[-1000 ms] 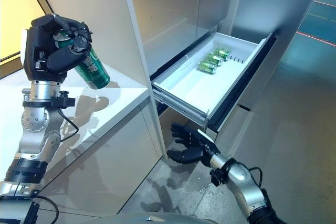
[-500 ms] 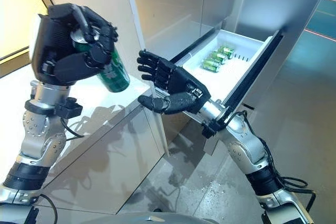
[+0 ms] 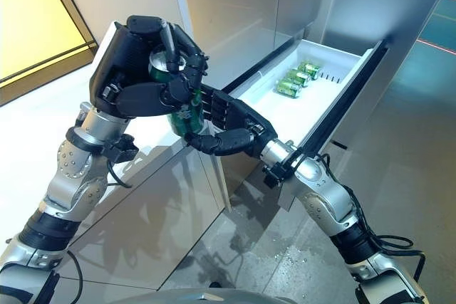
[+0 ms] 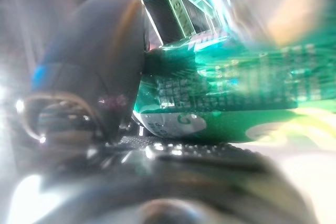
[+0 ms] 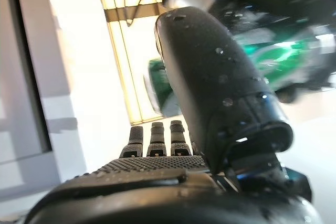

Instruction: Put drinks into fridge and close the fridge

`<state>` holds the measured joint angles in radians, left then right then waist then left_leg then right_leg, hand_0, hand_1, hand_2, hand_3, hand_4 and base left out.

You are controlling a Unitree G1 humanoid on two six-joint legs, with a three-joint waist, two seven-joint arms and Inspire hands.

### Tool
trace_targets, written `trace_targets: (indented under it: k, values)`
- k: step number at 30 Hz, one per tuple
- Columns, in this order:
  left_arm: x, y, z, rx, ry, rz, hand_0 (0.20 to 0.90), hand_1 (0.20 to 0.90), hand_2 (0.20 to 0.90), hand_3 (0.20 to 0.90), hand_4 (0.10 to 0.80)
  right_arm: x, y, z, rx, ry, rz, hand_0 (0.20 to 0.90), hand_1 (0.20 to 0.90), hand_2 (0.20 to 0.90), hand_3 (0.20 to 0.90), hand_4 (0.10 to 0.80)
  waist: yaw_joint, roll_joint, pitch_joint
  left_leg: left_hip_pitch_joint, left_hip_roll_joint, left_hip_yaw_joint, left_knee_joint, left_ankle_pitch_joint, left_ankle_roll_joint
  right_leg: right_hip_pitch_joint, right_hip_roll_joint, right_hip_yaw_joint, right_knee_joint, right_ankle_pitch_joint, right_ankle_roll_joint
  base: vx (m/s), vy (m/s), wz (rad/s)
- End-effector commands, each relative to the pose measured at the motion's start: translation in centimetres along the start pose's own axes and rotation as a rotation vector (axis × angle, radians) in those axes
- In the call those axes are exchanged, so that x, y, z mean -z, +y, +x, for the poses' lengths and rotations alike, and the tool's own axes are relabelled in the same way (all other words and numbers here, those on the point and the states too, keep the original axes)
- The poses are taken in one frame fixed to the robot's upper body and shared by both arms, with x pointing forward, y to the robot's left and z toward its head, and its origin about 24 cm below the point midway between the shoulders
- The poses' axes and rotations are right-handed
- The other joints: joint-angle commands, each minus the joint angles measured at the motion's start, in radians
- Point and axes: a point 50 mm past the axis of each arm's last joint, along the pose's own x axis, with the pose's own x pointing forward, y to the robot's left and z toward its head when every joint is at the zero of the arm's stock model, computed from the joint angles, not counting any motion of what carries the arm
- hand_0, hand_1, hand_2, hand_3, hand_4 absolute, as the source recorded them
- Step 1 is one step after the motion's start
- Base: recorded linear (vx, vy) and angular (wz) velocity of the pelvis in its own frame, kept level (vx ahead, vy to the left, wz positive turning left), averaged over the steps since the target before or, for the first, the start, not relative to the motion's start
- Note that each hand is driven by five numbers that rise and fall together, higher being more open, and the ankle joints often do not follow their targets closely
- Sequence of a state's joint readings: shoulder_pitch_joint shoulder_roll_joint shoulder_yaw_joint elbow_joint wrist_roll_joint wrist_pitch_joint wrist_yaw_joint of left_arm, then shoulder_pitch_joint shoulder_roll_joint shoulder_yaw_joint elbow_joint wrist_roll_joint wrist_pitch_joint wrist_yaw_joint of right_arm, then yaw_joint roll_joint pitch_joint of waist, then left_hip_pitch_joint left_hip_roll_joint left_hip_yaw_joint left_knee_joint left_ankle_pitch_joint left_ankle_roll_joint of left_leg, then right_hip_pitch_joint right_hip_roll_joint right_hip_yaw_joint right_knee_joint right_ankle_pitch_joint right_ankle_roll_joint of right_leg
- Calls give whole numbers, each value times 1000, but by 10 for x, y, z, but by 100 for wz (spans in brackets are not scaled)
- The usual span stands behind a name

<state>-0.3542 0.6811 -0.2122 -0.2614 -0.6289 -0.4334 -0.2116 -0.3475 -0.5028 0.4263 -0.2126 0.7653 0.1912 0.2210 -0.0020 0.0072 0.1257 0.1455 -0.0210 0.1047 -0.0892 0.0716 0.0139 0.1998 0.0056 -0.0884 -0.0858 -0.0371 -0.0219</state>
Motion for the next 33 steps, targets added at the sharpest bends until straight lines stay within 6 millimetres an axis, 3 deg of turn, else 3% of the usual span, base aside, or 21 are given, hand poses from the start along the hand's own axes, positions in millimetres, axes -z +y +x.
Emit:
trace_targets:
  k: [1, 9, 19, 26, 33]
  values:
    - [-50, 2, 42, 67, -310, 45, 300, 300, 300, 200, 100, -52, 19, 25, -146, -201, -38, 900, 900, 900, 900, 800, 2, -5, -85, 37, -38, -39, 10, -119, 36, -62, -18, -30, 78, -17, 56, 0, 0, 0]
    - [-48, 2, 44, 96, -296, 6, 300, 300, 300, 200, 100, -42, 23, 26, -205, -123, 49, 900, 900, 900, 900, 800, 0, -11, -90, 36, -38, -41, 6, -117, 35, -62, -16, -24, 71, -12, 58, 0, 0, 0]
    - [-30, -12, 44, 97, -262, -208, 300, 300, 300, 200, 100, -47, 34, 35, -179, -276, 177, 900, 900, 900, 900, 800, 0, -9, -84, 39, -40, -39, 11, -119, 39, -61, -15, -16, 67, -6, 60, 0, 0, 0]
    - [-21, -23, 45, 87, -222, -231, 300, 300, 300, 200, 100, -56, 31, 39, -74, -372, 169, 900, 900, 900, 900, 800, -1, -6, -81, 42, -42, -37, 14, -122, 43, -60, -14, -12, 66, -4, 59, 0, 0, 0]
    - [-20, -22, 42, 70, -204, -204, 300, 300, 300, 200, 100, -64, 25, 36, -35, -416, 195, 900, 900, 900, 900, 800, 1, -6, -81, 40, -43, -36, 16, -122, 44, -60, -13, -13, 65, -3, 59, 0, 0, 0]
